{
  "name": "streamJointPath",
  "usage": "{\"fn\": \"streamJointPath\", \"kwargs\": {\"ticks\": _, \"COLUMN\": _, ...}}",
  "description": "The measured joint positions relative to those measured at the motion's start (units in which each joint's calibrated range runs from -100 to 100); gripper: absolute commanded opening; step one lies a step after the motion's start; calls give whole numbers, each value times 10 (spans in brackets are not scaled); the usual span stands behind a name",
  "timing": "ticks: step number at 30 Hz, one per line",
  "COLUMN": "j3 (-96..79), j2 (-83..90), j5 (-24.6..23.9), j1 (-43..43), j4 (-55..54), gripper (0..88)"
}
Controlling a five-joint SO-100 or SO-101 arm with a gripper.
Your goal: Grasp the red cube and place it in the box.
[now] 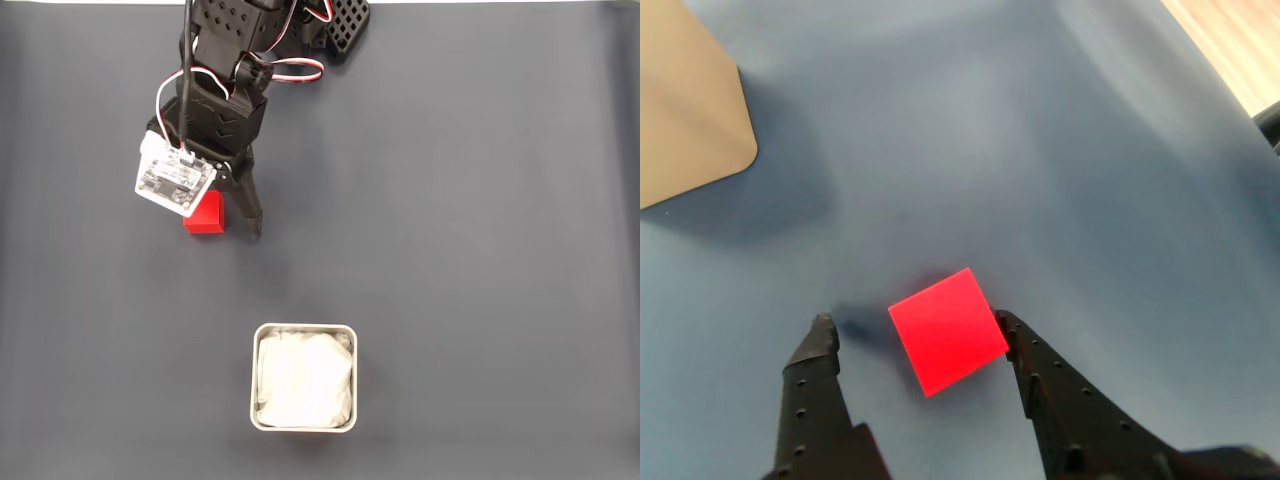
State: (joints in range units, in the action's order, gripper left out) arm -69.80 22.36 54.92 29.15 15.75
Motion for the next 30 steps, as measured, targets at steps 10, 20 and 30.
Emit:
{"fn": "streamJointPath", "kwargs": {"ticks": 10, "j3": -17, "j2": 23, "j5": 0, "j1": -2, "j4": 0, "gripper": 366}}
{"fn": "streamJointPath", "kwargs": {"ticks": 20, "j3": -17, "j2": 37, "j5": -1, "j1": -11, "j4": 0, "gripper": 366}}
{"fn": "streamJointPath", "kwargs": {"ticks": 30, "j3": -23, "j2": 50, "j5": -2, "j1": -19, "j4": 0, "gripper": 363}}
